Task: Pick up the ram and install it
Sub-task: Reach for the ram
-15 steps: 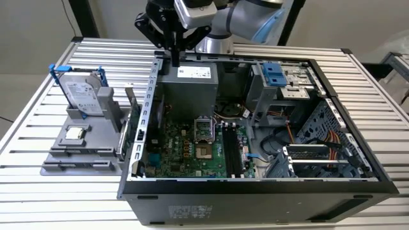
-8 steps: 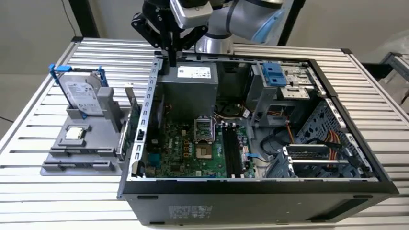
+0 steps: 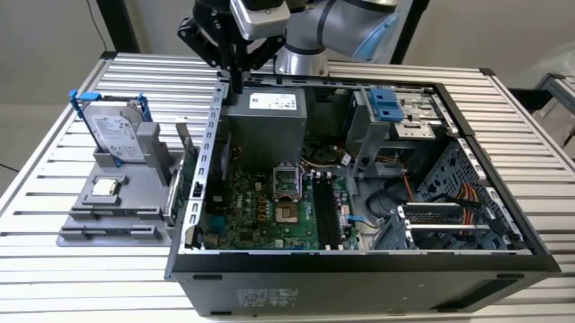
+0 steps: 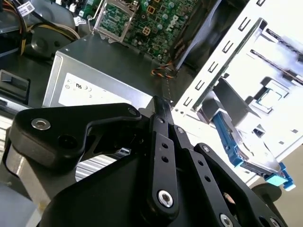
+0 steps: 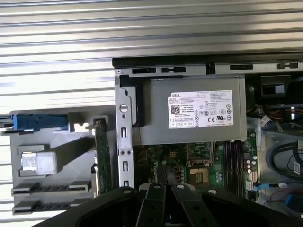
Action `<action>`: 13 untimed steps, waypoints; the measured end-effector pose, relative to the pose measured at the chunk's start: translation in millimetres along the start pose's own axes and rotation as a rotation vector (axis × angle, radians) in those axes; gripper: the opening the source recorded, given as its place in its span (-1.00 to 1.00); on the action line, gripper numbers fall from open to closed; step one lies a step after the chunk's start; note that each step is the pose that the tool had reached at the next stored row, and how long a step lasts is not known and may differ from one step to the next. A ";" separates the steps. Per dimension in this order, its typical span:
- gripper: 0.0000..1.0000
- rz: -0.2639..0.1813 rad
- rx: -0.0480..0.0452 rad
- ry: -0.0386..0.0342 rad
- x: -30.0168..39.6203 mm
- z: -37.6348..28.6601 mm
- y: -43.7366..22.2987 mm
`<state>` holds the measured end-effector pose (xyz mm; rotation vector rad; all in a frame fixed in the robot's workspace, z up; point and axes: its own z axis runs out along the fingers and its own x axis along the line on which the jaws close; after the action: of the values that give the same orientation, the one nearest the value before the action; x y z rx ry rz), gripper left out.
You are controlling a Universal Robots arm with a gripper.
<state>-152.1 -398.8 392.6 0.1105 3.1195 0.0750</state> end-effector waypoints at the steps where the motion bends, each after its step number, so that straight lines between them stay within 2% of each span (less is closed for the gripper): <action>1: -1.00 0.000 -0.0001 -0.0001 1.2 0.0 -0.1; 13: -1.00 0.000 0.0001 0.0004 9.9 -0.1 -0.7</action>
<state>-162.0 -398.8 392.5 0.1106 3.1199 0.0749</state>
